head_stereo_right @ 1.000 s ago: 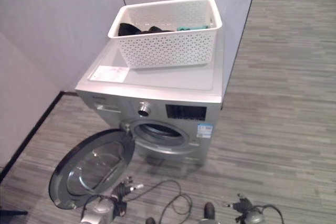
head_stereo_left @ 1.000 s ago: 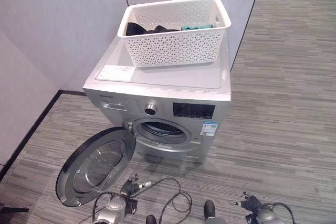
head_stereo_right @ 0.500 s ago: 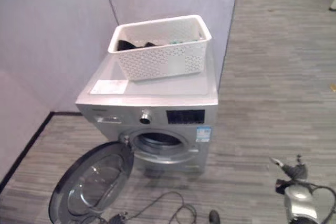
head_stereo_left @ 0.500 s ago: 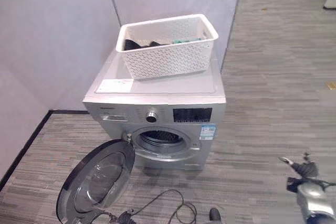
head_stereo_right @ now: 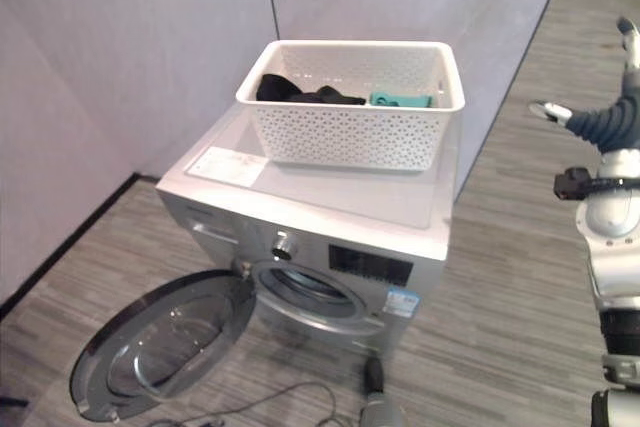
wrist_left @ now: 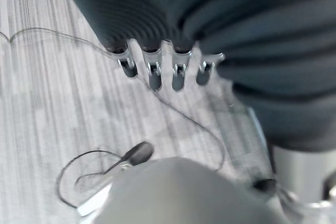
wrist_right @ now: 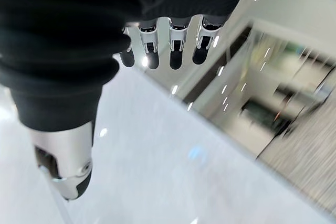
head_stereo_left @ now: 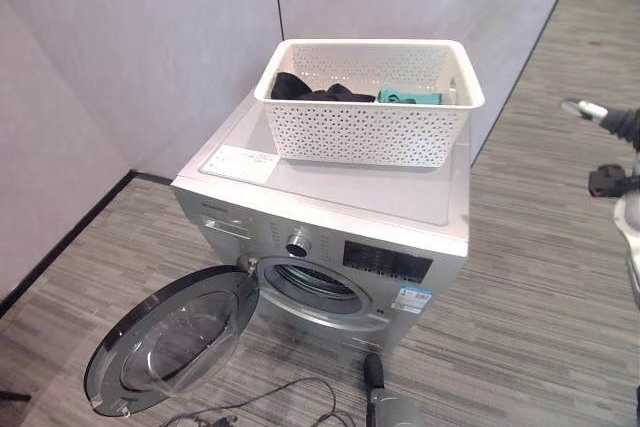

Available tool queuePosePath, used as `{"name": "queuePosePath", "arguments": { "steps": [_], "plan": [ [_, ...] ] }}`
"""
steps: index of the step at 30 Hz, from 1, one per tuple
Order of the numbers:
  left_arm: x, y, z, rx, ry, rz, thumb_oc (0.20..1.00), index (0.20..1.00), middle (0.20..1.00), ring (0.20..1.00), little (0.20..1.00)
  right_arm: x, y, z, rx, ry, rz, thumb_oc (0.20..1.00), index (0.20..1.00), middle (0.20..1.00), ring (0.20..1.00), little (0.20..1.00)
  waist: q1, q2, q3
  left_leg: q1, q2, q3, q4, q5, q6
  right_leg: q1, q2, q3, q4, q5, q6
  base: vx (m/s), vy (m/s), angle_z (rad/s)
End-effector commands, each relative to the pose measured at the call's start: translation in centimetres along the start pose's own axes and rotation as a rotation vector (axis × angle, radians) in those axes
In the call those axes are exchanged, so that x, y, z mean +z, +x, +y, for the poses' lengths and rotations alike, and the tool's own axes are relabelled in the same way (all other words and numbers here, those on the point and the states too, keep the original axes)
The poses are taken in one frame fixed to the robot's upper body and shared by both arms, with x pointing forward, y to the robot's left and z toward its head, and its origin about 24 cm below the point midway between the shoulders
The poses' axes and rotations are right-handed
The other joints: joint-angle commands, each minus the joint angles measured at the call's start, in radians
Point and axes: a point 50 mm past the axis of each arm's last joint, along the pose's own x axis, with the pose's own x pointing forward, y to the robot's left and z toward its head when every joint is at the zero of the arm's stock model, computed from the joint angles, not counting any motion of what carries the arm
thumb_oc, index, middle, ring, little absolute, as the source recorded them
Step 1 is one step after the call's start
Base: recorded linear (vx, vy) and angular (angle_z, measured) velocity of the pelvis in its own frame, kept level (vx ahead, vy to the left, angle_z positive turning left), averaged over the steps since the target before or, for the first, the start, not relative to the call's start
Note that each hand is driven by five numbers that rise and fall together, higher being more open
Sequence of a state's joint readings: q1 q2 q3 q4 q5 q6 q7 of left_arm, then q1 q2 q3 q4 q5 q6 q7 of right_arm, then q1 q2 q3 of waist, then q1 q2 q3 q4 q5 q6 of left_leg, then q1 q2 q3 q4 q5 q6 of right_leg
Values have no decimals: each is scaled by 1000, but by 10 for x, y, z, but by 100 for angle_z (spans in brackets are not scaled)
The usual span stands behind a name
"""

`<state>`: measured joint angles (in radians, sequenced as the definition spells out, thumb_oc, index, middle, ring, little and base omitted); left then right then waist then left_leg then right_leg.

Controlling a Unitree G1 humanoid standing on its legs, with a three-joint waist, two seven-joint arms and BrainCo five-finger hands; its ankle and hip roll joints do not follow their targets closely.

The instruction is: Grab the laundry basket,head to the washer,open it,put in the laundry and shut it.

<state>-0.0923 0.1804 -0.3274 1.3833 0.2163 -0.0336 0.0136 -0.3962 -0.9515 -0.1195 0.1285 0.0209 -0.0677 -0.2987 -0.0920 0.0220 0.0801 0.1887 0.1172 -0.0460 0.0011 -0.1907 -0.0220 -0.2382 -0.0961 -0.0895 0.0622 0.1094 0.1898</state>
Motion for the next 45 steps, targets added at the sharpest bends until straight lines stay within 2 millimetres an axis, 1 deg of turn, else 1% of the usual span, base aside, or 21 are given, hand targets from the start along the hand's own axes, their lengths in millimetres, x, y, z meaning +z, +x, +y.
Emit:
{"name": "queuePosePath", "arguments": {
  "steps": [1, 2, 3, 4, 6, 9, 10, 11, 12, 13, 14, 16, 19, 22, 26, 27, 30, 37, 40, 43, 45],
  "plan": [
    [-29, -4, 12, 22, 66, 91, 1000, 1000, 1000, 1000, 1000, 28, 13, -10, 8, 5, -154, 1000, 1000, 1000, 1000, 1000, 8, -81, -59, 116, -72, 10, -3, -76, 5, 0, -23, 65, 42, 7, -16, 215, -185, 30],
    [-28, -3, 10, 16, 67, 88, 1000, 1000, 1000, 1000, 1000, 36, 16, -8, 19, 17, -186, 1000, 1000, 1000, 1000, 1000, 3, -75, -61, 109, -54, 10, 34, -71, -9, 5, -8, 51, 64, -18, -32, 267, -282, 16],
    [-26, -3, 9, 16, 53, 85, 1000, 1000, 1000, 1000, 1000, 56, 21, -6, 45, 41, -266, 1000, 1000, 1000, 1000, 1000, 10, -77, -66, 51, -31, 22, 181, 22, -46, 56, 15, 30, 52, -50, -64, 175, -217, 9],
    [-25, -3, 9, 16, 51, 85, 1000, 1000, 1000, 1000, 1000, 56, 22, -6, 46, 41, -267, 1000, 1000, 1000, 1000, 1000, 7, -75, -65, 44, -30, 19, 193, 18, -47, 57, 16, 28, 49, -48, -65, 152, -269, 9],
    [-24, -3, 12, 34, -5, 83, 1000, 1000, 1000, 1000, 1000, 91, 26, -12, 76, 73, -412, 1000, 1000, 1000, 1000, 1000, 36, -110, -34, -123, -50, -24, 538, 153, -58, 155, 39, 38, -6, -66, -126, 94, -254, 19],
    [-17, -2, 13, 48, -23, 57, 1000, 1000, 1000, 1000, 1000, 105, 29, -14, 100, 78, -474, 1000, 1000, 1000, 1000, 1000, 48, -127, -19, -197, -42, -41, 594, 189, -68, 204, 37, 44, -53, -72, -137, 129, -108, 3],
    [-13, -1, 8, 36, -38, 45, 1000, 1000, 1000, 1000, 1000, 114, 26, -19, 119, 140, -516, 1000, 1000, 1000, 1000, 1000, 51, -150, -17, -253, -9, -38, 464, 140, -61, 231, 18, 65, -78, -79, -121, 213, -25, -1],
    [-13, -1, 8, 35, -37, 46, 1000, 1000, 1000, 1000, 1000, 113, 25, -20, 120, 141, -514, 1000, 1000, 1000, 1000, 1000, 56, -150, -18, -244, -7, -33, 456, 137, -61, 235, 19, 68, -81, -80, -121, 212, 30, 27],
    [-15, -2, 4, 26, -50, 48, 1000, 1000, 1000, 1000, 1000, 114, 23, -23, 118, 160, -524, 1000, 1000, 1000, 1000, 1000, 59, -145, -22, -233, 14, -35, 367, 132, -62, 239, 23, 78, -83, -88, -115, 111, 79, 19],
    [-16, -2, 4, 26, -72, 47, 1000, 1000, 1000, 1000, 1000, 116, 21, -28, 107, 165, -541, 1000, 1000, 1000, 1000, 1000, 62, -140, -26, -247, 39, -57, 261, 135, -70, 245, 24, 92, -89, -99, -106, 156, 102, 3],
    [-16, -2, 2, 27, -91, 41, 1000, 1000, 1000, 1000, 1000, 115, 19, -30, 92, 182, -553, 1000, 1000, 1000, 1000, 1000, 70, -134, -29, -268, 67, -83, 194, 174, -80, 258, 28, 108, -91, -110, -101, 157, 67, -23],
    [-23, -3, -4, 8, -94, 68, 1000, 1000, 1000, 1000, 1000, 101, 15, -29, 114, 182, -494, 1000, 1000, 1000, 1000, 1000, 75, -111, -52, -201, 95, -65, 67, 170, -89, 273, 45, 110, -103, -127, -96, 192, 51, -52],
    [-32, -4, -9, -17, -52, 92, 1000, 1000, 1000, 1000, 1000, 101, 15, -23, 177, 161, -481, 1000, 1000, 1000, 1000, 1000, 77, -107, -72, -167, 89, -45, 45, 165, -97, 292, 32, 116, -111, -119, -95, 159, 87, -80],
    [-41, -6, -7, -32, -20, 106, 1000, 1000, 1000, 1000, 1000, 106, 27, 3, 370, 98, -456, 1000, 1000, 1000, 1000, 1000, 100, -109, -79, -98, 66, 9, -6, 154, -93, 293, 3, 139, -105, -109, -80, 51, 137, -50],
    [-46, -7, -6, -31, -36, 121, 1000, 1000, 1000, 1000, 1000, 110, 34, 17, 455, 61, -450, 1000, 1000, 1000, 1000, 1000, 104, -109, -85, -80, 59, 27, -18, 150, -89, 287, -2, 153, -102, -104, -75, 27, 70, -42],
    [-52, -9, -4, -32, -25, 139, 1000, 1000, 1000, 1000, 1000, 108, 40, 29, 533, 26, -417, 1000, 1000, 1000, 1000, 1000, 114, -118, -92, -73, 55, 36, -26, 148, -86, 289, -14, 147, -103, -103, -69, 22, 60, -1],
    [-53, -9, -3, -31, -32, 142, 1000, 1000, 1000, 1000, 1000, 112, 45, 34, 563, 0, -418, 1000, 1000, 1000, 1000, 1000, 112, -115, -94, -70, 52, 36, -30, 148, -85, 289, -17, 146, -105, -103, -66, 14, 40, 12],
    [-63, -11, -1, -43, -54, 169, 1000, 1000, 1000, 1000, 1000, 102, 63, 55, 750, -144, -300, 1000, 1000, 1000, 1000, 1000, 126, -142, -100, -68, 51, 27, -58, 157, -87, 287, -26, 123, -102, -106, -58, 12, 32, 4],
    [-65, -12, -2, -47, -66, 171, 1000, 1000, 1000, 1000, 1000, 98, 63, 62, 808, -164, -275, 1000, 1000, 1000, 1000, 1000, 128, -152, -100, -66, 54, 23, -70, 163, -89, 286, -25, 114, -104, -108, -56, 9, 2, 8],
    [-75, -14, 13, 19, -216, 200, 1000, 1000, 1000, 1000, 1000, 88, 60, 72, 892, -211, -225, 1000, 1000, 1000, 1000, 1000, 145, -182, -93, -78, 65, 14, -88, 177, -100, 280, -24, 89, -107, -110, -53, -8, -16, 10],
    [-74, -14, 13, 18, -218, 199, 1000, 1000, 1000, 1000, 1000, 89, 61, 73, 892, -212, -227, 1000, 1000, 1000, 1000, 1000, 143, -181, -92, -79, 65, 13, -88, 177, -100, 280, -24, 87, -107, -110, -53, -22, -24, 9]
  ]
}}
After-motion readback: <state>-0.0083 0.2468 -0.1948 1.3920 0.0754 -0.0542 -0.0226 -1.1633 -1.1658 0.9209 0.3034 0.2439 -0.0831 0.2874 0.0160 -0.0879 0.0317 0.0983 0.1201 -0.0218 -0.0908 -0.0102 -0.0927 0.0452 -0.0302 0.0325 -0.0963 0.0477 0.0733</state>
